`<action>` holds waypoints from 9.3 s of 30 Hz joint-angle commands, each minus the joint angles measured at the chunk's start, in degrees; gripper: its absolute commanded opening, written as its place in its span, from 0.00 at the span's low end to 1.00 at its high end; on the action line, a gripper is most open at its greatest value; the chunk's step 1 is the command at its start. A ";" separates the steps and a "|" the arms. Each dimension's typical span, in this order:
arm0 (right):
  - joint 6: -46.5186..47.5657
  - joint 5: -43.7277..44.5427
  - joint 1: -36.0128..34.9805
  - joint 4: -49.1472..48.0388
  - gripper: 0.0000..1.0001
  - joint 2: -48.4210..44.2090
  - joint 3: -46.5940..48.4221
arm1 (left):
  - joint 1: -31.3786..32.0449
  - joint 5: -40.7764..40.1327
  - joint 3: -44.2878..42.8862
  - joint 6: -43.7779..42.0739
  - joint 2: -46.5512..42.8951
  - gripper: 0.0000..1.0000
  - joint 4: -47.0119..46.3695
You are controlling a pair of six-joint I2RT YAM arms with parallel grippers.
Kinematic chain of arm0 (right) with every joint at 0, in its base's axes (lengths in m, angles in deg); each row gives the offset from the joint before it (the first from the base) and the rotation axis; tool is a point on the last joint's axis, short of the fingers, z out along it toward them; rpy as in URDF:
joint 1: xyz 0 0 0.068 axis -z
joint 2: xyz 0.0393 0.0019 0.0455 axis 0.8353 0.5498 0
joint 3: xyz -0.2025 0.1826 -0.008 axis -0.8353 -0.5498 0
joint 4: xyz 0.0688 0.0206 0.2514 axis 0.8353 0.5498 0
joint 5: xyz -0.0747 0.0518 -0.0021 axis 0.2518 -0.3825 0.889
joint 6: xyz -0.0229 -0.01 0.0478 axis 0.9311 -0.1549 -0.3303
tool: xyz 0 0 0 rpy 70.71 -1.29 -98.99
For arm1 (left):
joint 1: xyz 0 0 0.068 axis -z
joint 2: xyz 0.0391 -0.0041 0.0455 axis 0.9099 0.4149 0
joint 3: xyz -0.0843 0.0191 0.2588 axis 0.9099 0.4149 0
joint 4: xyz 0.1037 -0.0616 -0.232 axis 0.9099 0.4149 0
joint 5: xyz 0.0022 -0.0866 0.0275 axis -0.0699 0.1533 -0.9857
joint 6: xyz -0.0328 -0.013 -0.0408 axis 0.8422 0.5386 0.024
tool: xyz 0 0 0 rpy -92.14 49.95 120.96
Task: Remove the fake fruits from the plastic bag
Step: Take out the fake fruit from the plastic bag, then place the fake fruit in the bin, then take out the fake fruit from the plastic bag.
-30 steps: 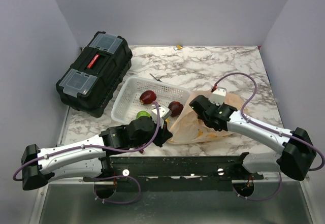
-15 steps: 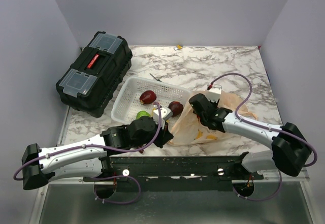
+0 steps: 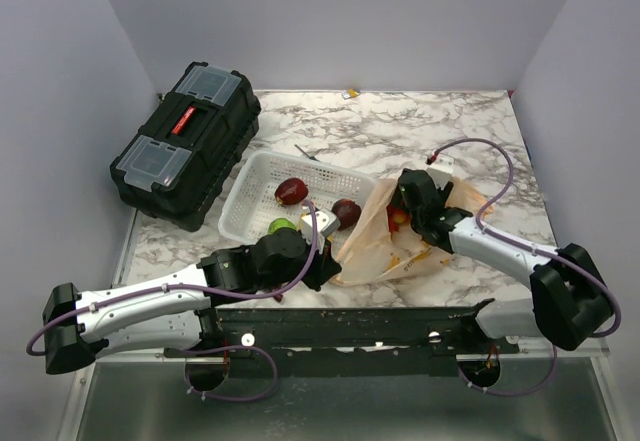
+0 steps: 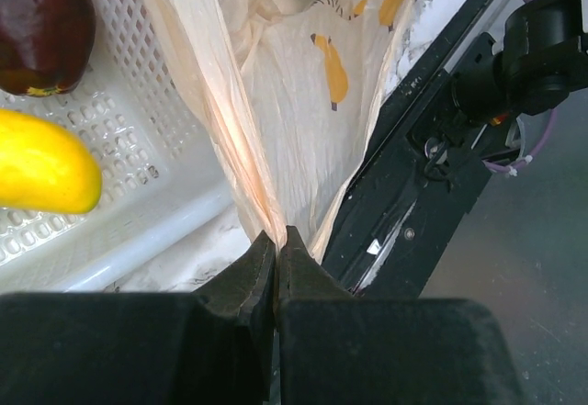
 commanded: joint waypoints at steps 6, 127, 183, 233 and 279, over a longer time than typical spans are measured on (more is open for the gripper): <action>4.02 -5.96 0.30 -4.98 0.67 2.39 -0.01 | 0.02 2.16 -1.89 0.22 0.32 0.00 0.03; -7.46 -27.77 0.91 46.62 0.01 -31.89 28.90 | -0.31 4.22 -10.32 -1.93 5.29 0.07 -0.71; -8.38 -31.59 -12.98 17.94 0.01 14.67 35.84 | -3.44 -23.77 -11.50 -31.78 -17.72 0.99 -0.92; -3.97 -17.70 -14.74 28.36 0.64 6.02 38.38 | -4.61 -8.41 -14.74 -27.22 -4.70 0.99 3.59; -15.43 -6.17 -14.65 53.19 0.56 -13.90 17.80 | -5.32 6.11 -25.17 -20.17 25.05 0.30 13.69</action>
